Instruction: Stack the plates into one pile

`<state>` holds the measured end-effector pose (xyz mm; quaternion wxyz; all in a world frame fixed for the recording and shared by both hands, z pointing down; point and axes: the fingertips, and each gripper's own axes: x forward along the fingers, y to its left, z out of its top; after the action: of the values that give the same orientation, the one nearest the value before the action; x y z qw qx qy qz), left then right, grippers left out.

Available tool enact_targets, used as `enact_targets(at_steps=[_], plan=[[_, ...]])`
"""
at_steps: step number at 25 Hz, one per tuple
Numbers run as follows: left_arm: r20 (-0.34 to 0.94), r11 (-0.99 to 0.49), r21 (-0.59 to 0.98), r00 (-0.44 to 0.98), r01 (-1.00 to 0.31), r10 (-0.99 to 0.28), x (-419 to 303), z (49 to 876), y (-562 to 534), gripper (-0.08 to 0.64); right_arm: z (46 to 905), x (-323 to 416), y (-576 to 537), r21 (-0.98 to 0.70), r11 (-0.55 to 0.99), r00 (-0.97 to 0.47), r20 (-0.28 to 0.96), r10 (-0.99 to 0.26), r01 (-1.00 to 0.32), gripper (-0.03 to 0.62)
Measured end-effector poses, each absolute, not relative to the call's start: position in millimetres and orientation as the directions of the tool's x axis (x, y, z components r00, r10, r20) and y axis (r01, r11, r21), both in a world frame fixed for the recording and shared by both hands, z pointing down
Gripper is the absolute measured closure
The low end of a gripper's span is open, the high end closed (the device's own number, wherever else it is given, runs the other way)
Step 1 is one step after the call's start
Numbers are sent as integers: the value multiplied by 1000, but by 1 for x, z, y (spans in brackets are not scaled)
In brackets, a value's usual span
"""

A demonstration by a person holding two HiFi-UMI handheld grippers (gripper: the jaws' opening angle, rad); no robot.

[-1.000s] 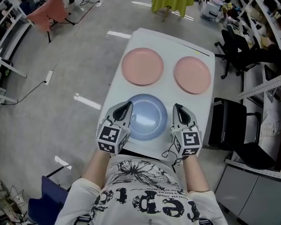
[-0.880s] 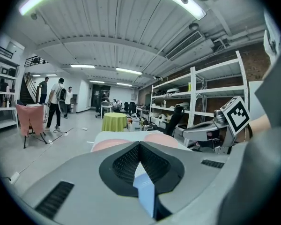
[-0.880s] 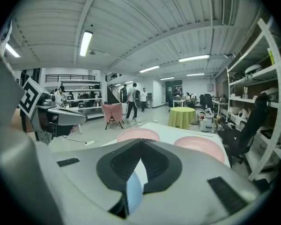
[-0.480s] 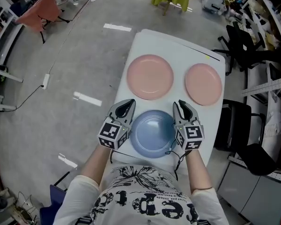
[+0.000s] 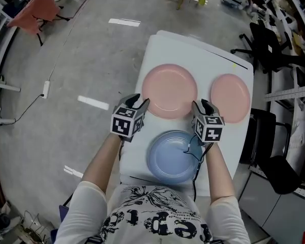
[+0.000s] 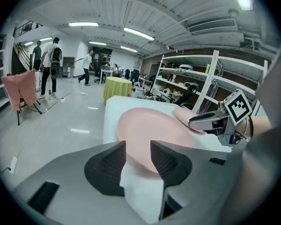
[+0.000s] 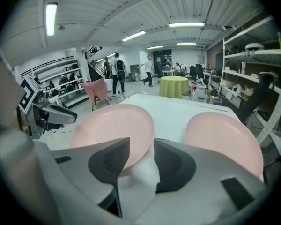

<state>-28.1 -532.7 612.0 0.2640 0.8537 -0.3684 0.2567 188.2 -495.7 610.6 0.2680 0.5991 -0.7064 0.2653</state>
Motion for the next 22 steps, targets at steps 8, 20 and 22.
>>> enact_targets(at_steps=[8,20,22], plan=[[727,-509,384,592,-770,-348,-28,655,-580,423,648,192,-527,-50,42,-65,793,-606,-998,439],[724,-461,492,641,-739,-256,-22,669,-582,476,665,199,-530,-37,-48,-1,798,-603,-998,525],[731,-473,467,627,-747,-269,-23,669,-580,477,664,199,-529,-47,-59,-2,796,-606,-997,529]])
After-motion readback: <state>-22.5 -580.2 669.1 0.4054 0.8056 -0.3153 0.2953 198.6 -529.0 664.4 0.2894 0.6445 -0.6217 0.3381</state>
